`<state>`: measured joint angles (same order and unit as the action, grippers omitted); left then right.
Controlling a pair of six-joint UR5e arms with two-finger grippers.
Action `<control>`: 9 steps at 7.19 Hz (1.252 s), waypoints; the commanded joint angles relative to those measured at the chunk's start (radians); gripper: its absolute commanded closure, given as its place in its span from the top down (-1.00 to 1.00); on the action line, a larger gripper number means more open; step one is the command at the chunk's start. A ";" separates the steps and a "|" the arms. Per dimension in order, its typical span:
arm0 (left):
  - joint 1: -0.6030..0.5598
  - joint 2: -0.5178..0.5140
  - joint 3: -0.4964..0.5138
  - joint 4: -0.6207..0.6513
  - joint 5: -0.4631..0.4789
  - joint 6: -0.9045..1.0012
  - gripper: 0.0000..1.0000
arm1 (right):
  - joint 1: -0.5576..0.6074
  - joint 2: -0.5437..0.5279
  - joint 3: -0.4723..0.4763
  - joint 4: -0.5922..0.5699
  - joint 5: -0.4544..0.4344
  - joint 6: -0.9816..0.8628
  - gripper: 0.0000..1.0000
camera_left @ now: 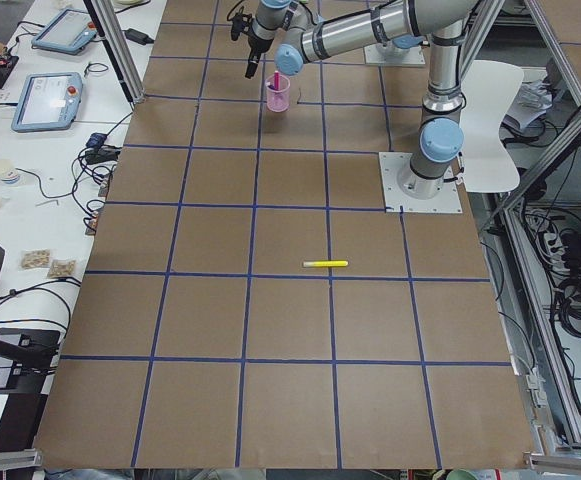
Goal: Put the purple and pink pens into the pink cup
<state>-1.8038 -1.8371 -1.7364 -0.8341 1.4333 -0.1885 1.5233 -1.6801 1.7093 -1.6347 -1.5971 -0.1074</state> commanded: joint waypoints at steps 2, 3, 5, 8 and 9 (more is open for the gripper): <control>0.164 0.120 0.118 -0.463 0.179 0.160 1.00 | 0.002 -0.001 0.006 0.004 -0.001 0.000 1.00; 0.166 0.166 0.132 -0.521 0.241 0.172 1.00 | 0.005 -0.003 -0.002 0.007 -0.001 0.000 1.00; 0.172 0.202 0.242 -0.682 0.187 0.172 1.00 | 0.009 -0.004 -0.002 0.030 0.014 0.033 1.00; 0.243 0.205 0.238 -0.694 0.112 0.274 1.00 | 0.024 -0.004 -0.002 0.032 0.019 0.084 1.00; 0.267 0.208 0.235 -0.686 0.090 0.317 1.00 | 0.034 -0.004 -0.002 0.030 0.019 0.084 1.00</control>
<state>-1.5725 -1.6330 -1.4983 -1.5242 1.5572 0.0634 1.5465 -1.6842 1.7074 -1.6030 -1.5794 -0.0267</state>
